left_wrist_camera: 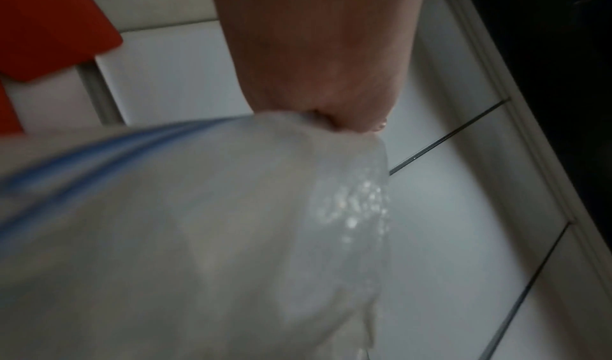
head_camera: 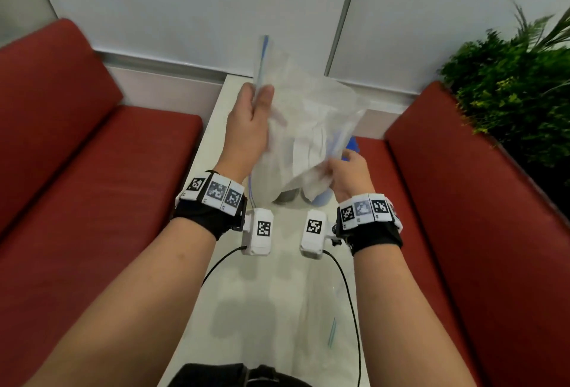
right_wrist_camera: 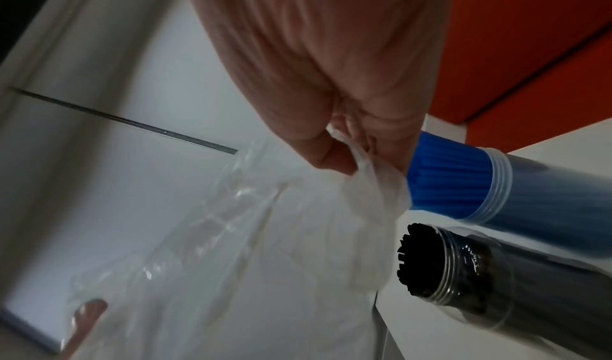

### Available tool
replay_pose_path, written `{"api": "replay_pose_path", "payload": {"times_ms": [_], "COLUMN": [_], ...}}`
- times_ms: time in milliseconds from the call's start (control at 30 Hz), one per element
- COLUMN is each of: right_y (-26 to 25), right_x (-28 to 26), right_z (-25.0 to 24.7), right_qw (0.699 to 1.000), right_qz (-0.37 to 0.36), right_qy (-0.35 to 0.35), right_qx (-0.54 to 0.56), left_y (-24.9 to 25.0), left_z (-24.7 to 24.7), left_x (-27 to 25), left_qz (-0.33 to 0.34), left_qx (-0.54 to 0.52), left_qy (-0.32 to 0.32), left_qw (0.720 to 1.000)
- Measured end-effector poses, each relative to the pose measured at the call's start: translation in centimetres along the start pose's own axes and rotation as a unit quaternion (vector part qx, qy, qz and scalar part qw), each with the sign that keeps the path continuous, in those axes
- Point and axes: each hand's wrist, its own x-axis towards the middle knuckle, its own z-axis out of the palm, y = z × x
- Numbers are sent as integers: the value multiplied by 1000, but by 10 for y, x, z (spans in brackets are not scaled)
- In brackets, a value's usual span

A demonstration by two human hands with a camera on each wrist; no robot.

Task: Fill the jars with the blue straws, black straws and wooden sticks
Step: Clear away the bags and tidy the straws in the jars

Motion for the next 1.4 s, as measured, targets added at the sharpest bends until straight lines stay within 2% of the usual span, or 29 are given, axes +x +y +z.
{"api": "replay_pose_path", "payload": {"times_ms": [133,233,333,400,433,600,667,700,733,767,833,933,1000,1033,1100,1200,1233,1267,1333,1400], "right_y": [4,-2,-3,4,9,46,50,44,34,22,-2,-22,-19,-14,-1,9,9,9,8,10], "right_x": [8,10,10,8,7,3,5,6,9,10,14,10,6,5,5,8,9,10,11,10], "right_z": [-12,-8,-9,-14,-15,-24,-34,-40,-44,-47,-47,-30,-25,-27,-41,-63,-68,-71,-76,-81], "right_qw": [999,993,977,961,958,956,956,960,965,971,971,933,904,900,915,950,958,964,970,972], "right_qz": [-34,-87,-185,-229,-229,-126,-145,-165,-192,-214,-225,-181,-150,-141,-137,-144,-151,-159,-175,-199], "right_qy": [7,50,106,119,123,176,217,212,173,100,-62,-287,-370,-374,-334,-260,-235,-211,-169,-121], "right_qx": [39,58,-29,-104,-123,-199,-135,-78,-35,-15,-58,-121,-153,-172,-181,-97,-63,-38,-11,-3], "left_y": [4,0,-6,-8,-8,-7,-6,-4,-2,0,7,16,20,22,23,20,19,19,16,12], "left_z": [-24,-35,-44,-52,-56,-52,-50,-49,-48,-44,-33,-14,-10,-12,-21,-36,-40,-44,-53,-63], "left_x": [12,14,13,13,14,12,10,9,7,5,-1,-8,-9,-8,-3,3,4,5,9,15], "left_qz": [16,11,12,14,13,39,42,35,24,12,-12,-40,-37,-37,-52,-101,-115,-124,-126,-122], "left_qx": [48,57,72,81,79,100,112,124,137,145,138,94,100,116,175,318,343,347,321,256], "left_qy": [86,131,166,185,192,198,142,80,0,-84,-217,-312,-349,-364,-414,-497,-508,-512,-496,-431], "left_qw": [995,990,983,979,978,974,983,989,990,986,966,945,931,923,892,801,782,776,797,856]}}
